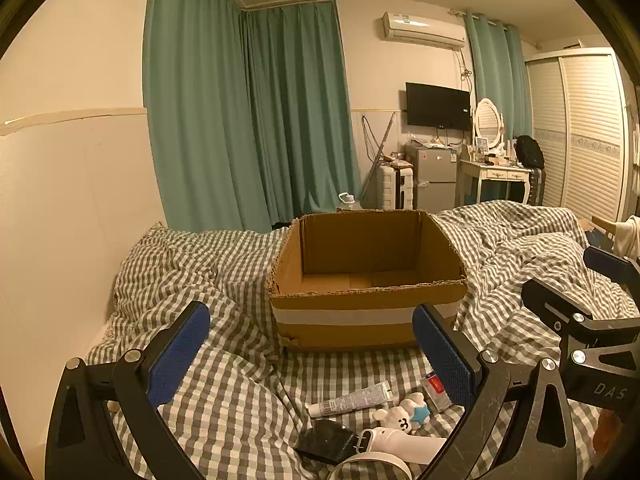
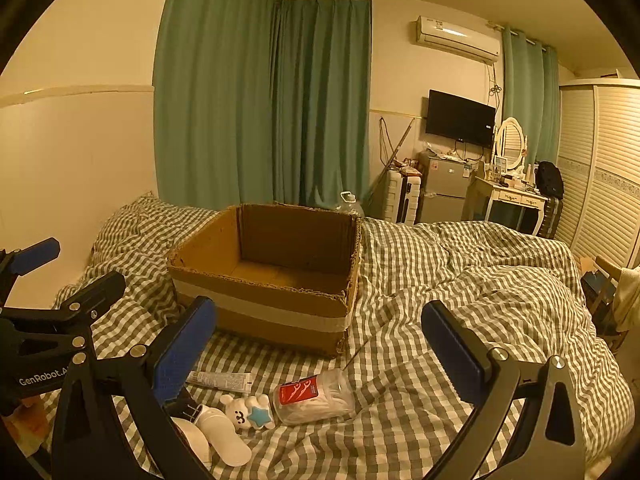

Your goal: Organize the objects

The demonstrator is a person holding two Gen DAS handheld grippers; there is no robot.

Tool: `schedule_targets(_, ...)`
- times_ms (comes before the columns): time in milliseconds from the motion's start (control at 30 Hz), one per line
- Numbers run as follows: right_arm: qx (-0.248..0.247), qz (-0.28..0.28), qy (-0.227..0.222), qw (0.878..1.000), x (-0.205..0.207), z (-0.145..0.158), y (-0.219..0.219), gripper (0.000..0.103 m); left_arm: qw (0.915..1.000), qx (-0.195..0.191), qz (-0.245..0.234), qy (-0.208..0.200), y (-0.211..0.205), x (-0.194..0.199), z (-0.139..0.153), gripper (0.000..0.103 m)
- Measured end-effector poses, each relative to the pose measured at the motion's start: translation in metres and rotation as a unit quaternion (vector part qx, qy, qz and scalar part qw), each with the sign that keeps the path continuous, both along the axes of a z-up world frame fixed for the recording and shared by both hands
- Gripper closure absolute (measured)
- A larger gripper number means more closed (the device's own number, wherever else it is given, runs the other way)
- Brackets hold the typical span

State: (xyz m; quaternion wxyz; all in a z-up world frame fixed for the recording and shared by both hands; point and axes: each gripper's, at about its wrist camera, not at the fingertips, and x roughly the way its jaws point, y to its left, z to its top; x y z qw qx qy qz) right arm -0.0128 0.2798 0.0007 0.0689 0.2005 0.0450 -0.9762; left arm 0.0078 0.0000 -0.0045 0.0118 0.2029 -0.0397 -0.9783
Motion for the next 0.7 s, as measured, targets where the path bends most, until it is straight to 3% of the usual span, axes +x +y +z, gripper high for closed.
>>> schedule_targets(700,-0.004,0.004,-0.001,1.0,0.0023,0.0031,0.003,0.001,1.0,-0.002,0.004,-0.004,0.002,0.0003,-0.0011,0.0)
